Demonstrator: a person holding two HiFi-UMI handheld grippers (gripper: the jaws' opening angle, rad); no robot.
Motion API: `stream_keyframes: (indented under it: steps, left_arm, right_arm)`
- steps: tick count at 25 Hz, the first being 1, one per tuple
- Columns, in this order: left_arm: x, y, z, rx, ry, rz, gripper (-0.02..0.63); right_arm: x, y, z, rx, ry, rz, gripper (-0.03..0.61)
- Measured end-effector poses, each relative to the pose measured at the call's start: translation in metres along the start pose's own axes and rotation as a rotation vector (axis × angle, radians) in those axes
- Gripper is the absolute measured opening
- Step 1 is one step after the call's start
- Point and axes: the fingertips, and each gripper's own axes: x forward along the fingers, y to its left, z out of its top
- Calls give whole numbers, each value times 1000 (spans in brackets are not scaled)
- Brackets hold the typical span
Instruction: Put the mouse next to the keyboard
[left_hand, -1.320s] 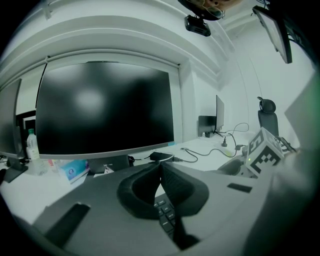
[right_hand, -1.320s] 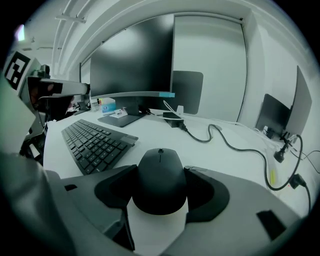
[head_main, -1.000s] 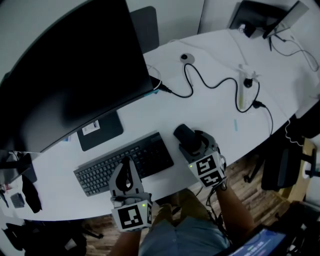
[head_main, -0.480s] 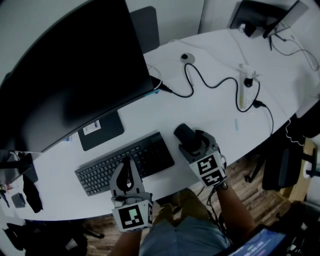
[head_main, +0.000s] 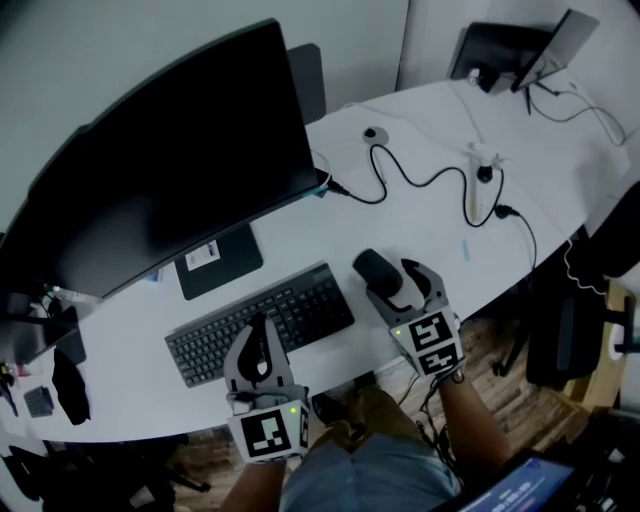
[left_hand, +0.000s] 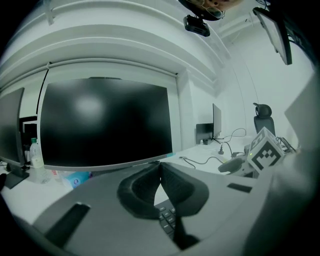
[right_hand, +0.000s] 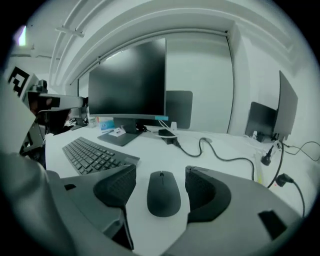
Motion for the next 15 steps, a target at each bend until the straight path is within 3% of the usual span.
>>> stream_keyframes:
  steps: [10,13,15]
  left_arm:
    - [-60,12,72,-25,-175,-6,5]
    - [-79,18,96,-16,-227,-1,5]
    - [-91,23,111,-7,-257,3,5]
  right_arm:
    - [-84,81,127,-28,-335,35,231]
    - [-113,100,155,-22,-416,10,151]
    - [-129,109,168,-72,-460,-15,69]
